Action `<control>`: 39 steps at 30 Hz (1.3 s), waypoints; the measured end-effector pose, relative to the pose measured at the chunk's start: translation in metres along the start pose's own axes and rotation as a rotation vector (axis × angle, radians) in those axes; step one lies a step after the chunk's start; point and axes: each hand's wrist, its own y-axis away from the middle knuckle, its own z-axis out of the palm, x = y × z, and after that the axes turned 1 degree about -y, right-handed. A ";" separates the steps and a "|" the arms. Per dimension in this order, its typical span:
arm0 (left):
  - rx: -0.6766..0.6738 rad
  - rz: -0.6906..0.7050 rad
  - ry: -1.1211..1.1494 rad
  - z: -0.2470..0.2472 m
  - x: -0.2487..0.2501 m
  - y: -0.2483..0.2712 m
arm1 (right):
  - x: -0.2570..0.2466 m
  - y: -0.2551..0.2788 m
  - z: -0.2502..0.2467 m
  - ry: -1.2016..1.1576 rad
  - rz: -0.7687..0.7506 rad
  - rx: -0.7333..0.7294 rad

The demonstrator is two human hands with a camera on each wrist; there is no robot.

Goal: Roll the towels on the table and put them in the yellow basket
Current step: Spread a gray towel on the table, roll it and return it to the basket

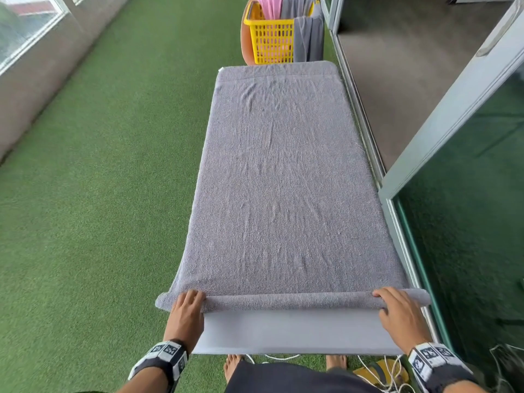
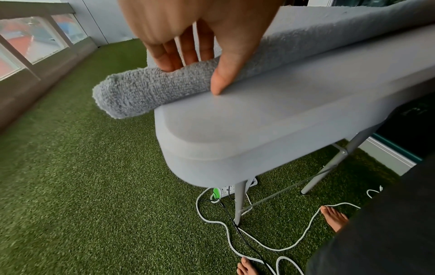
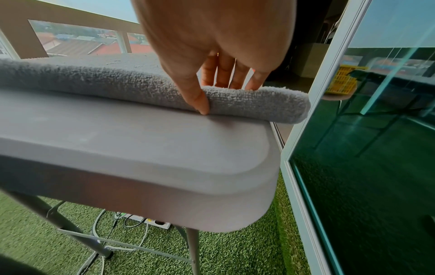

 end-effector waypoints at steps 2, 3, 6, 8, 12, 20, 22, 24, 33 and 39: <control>-0.001 -0.014 0.023 0.002 -0.004 -0.002 | 0.002 -0.002 0.000 0.001 -0.021 0.000; -0.001 -0.012 0.033 0.004 -0.005 -0.003 | 0.002 -0.003 0.000 0.003 -0.017 -0.008; 0.008 -0.003 0.016 -0.003 -0.001 -0.005 | -0.001 -0.002 -0.003 0.050 0.019 -0.026; -0.031 -0.015 -0.010 -0.012 0.005 -0.006 | -0.004 -0.002 -0.006 0.098 0.034 -0.034; -0.151 -0.055 -0.121 -0.015 0.005 -0.008 | -0.004 -0.001 -0.006 0.152 0.054 -0.082; -0.066 -0.066 -0.016 -0.023 0.008 -0.018 | -0.013 -0.004 -0.021 0.127 -0.001 -0.062; -0.070 -0.016 -0.018 -0.015 0.010 -0.015 | -0.015 -0.004 -0.018 0.081 -0.009 -0.118; -0.066 0.014 -0.058 -0.006 0.009 -0.008 | -0.015 -0.001 -0.013 0.092 -0.025 -0.133; -0.035 0.014 -0.048 -0.008 0.011 -0.008 | -0.009 -0.005 -0.006 -0.022 0.021 -0.009; -0.118 0.002 -0.075 -0.017 0.013 -0.014 | -0.012 -0.009 -0.015 0.053 0.019 -0.050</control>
